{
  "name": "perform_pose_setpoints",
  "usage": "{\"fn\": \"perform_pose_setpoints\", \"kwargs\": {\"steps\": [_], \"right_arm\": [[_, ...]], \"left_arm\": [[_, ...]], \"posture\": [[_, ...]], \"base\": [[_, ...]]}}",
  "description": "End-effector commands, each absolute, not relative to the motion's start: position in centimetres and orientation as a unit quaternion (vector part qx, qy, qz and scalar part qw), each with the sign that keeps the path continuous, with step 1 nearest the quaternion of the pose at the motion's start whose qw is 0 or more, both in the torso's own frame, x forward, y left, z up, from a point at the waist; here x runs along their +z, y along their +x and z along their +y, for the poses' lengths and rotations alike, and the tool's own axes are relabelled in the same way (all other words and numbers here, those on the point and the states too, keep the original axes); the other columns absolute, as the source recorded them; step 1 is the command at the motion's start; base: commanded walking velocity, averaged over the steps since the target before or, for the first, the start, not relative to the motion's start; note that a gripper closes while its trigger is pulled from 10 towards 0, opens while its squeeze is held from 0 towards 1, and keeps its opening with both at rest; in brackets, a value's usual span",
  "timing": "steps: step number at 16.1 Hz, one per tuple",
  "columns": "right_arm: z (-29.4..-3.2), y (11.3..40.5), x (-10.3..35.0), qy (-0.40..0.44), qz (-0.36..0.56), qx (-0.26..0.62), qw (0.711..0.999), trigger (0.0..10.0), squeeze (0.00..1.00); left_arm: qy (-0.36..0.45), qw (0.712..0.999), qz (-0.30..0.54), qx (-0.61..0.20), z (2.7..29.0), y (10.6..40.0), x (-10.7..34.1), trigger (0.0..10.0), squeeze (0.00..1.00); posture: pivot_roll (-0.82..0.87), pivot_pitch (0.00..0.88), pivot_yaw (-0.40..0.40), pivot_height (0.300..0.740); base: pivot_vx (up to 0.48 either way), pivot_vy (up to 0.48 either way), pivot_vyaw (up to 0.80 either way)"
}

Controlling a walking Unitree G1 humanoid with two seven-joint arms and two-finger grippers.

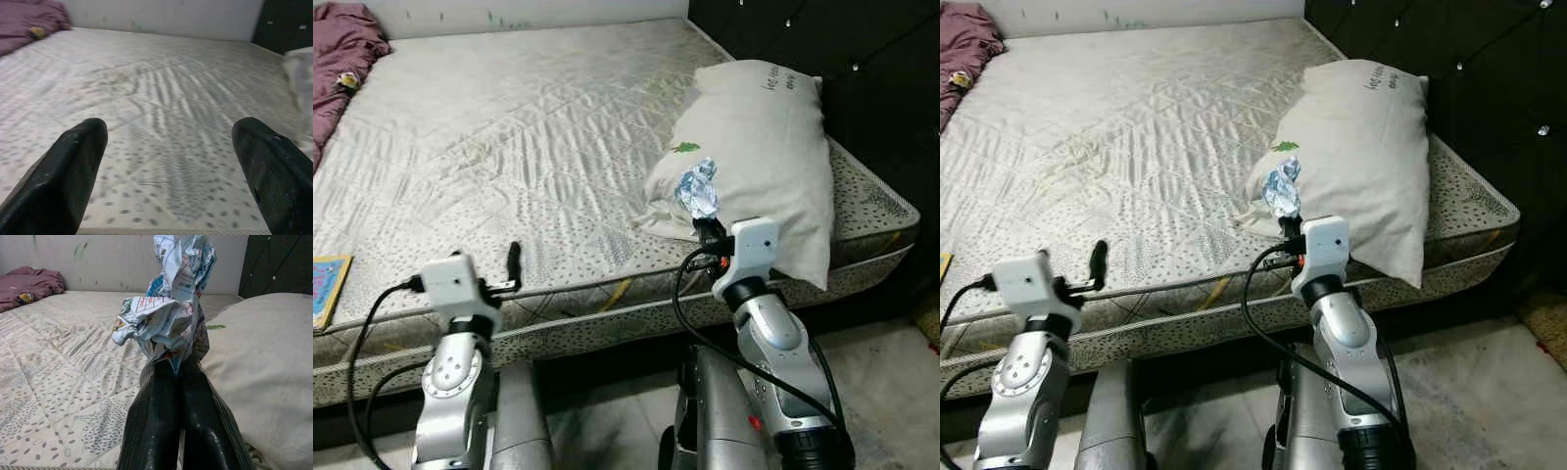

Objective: Clean up the room

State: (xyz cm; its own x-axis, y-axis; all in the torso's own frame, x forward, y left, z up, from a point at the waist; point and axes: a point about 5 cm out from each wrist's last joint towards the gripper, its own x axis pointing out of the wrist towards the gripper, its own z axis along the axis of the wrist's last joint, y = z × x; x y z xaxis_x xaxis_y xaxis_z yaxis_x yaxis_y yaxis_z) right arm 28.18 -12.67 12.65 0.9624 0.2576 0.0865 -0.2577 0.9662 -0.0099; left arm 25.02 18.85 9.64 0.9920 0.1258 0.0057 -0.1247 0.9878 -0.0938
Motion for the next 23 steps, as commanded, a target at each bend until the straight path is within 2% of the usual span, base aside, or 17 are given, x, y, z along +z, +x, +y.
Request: {"fn": "perform_pose_setpoints", "kwargs": {"steps": [1, 8, 10, 14, 18, 23], "right_arm": [[-13.1, 28.1, 11.9, -0.001, -0.032, 0.123, 0.992, 10.0, 0.0], [-12.2, 28.2, 11.2, 0.008, -0.015, 0.142, 0.99, 10.0, 0.0], [-12.5, 28.7, 11.1, 0.051, 0.0, 0.116, 0.992, 10.0, 0.0], [-12.0, 28.9, 10.4, 0.071, 0.005, 0.099, 0.993, 10.0, 0.0], [-11.2, 29.2, 11.2, 0.067, -0.006, 0.114, 0.991, 10.0, 0.0], [-11.3, 29.9, 12.3, 0.057, -0.023, 0.118, 0.991, 10.0, 0.0]], "left_arm": [[-0.037, 0.997, -0.013, 0.069, 18.7, 25.2, 9.9, 10.0, 0.0], [-0.049, 0.997, -0.016, 0.056, 17.3, 25.3, 10.2, 10.0, 0.0], [-0.046, 0.997, -0.014, 0.059, 17.5, 25.1, 10.1, 10.0, 0.0], [-0.038, 0.996, 0.03, 0.07, 17.4, 24.7, 8.6, 10.0, 0.0], [-0.035, 0.998, 0.022, 0.044, 17.3, 25.0, 9.0, 10.0, 0.0], [-0.031, 0.998, 0.019, 0.05, 17.7, 25.2, 9.2, 10.0, 0.0]], "posture": [[0.08, 0.0, -0.015, 0.547], [0.08, 0.0, -0.042, 0.63], [0.08, 0.0, -0.036, 0.655], [0.08, 0.0, 0.012, 0.702], [0.06, 0.0, -0.004, 0.74], [0.06, 0.0, -0.012, 0.74]], "base": [[0.0, 0.0, 0.0], [0.0, 0.0, 0.0], [0.0, 0.0, 0.0], [0.0, 0.0, 0.0], [0.0, 0.0, 0.0], [0.0, 0.0, 0.0]]}}
